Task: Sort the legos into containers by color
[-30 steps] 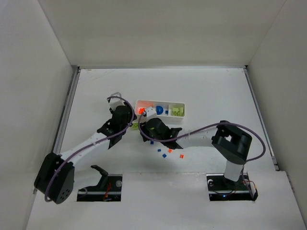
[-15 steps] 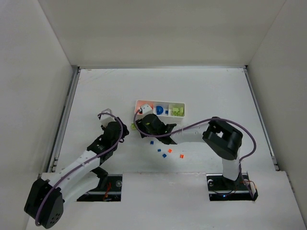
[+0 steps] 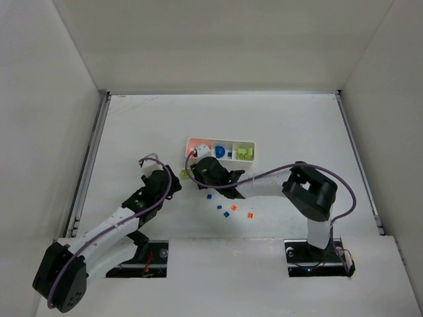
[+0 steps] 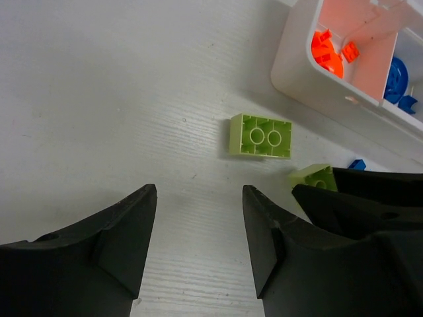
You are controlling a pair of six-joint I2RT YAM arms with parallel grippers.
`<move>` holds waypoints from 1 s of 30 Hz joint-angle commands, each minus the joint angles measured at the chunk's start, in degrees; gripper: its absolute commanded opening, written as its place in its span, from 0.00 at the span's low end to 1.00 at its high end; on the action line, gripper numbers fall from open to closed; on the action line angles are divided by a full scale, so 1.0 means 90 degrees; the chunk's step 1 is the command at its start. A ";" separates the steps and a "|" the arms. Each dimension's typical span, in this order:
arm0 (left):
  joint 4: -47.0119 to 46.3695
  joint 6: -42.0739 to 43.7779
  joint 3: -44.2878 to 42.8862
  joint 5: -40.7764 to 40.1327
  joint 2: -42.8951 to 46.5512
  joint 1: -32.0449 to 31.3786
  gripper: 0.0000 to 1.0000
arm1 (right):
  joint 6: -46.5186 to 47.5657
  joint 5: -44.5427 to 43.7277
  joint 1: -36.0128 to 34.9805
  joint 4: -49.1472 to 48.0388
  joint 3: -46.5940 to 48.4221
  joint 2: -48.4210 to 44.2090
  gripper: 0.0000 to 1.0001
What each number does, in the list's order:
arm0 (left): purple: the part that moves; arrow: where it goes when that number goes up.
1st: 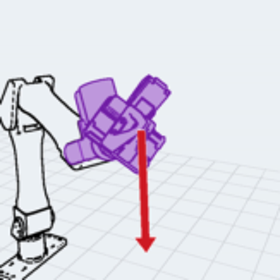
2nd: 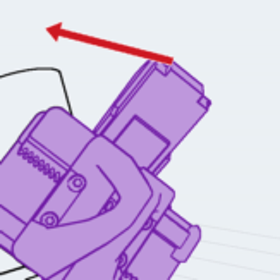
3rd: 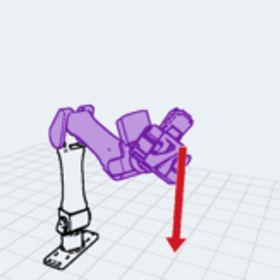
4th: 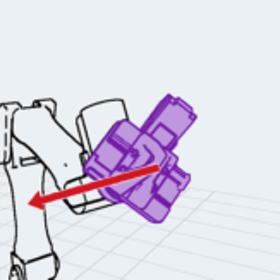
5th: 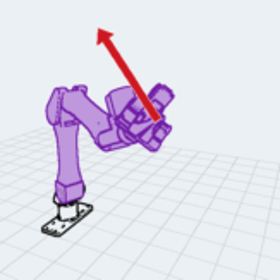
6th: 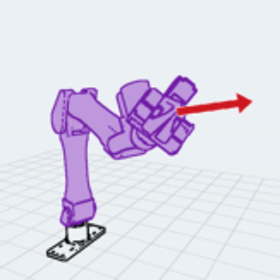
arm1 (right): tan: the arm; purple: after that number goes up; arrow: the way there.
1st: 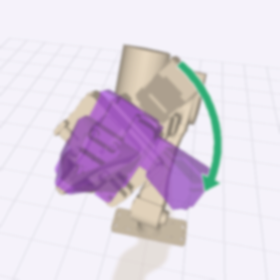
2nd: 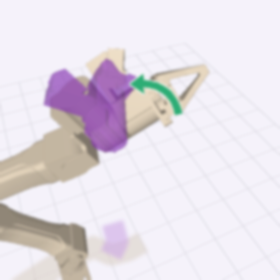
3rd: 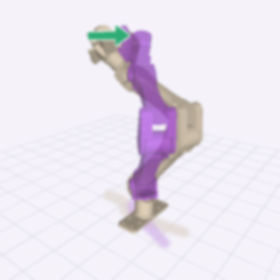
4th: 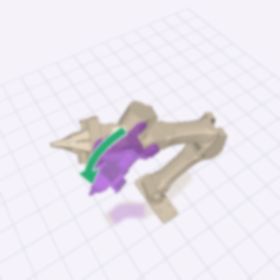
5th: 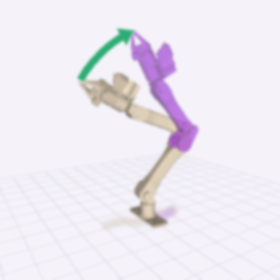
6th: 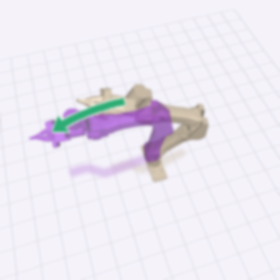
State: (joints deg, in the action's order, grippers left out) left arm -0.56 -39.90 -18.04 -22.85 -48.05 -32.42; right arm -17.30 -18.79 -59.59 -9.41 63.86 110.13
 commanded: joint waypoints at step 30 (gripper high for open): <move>-0.0983 0.0849 -0.1208 -0.0303 -0.2297 -0.0806 0.58 | -0.0987 -0.0501 0.2418 -0.0078 -0.1518 -0.2255 0.37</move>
State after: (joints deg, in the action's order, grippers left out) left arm -7.55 -33.58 -26.11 -23.88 -68.31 -39.22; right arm -24.27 -21.76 -37.58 -10.11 51.31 92.44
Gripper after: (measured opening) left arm 0.578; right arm 0.420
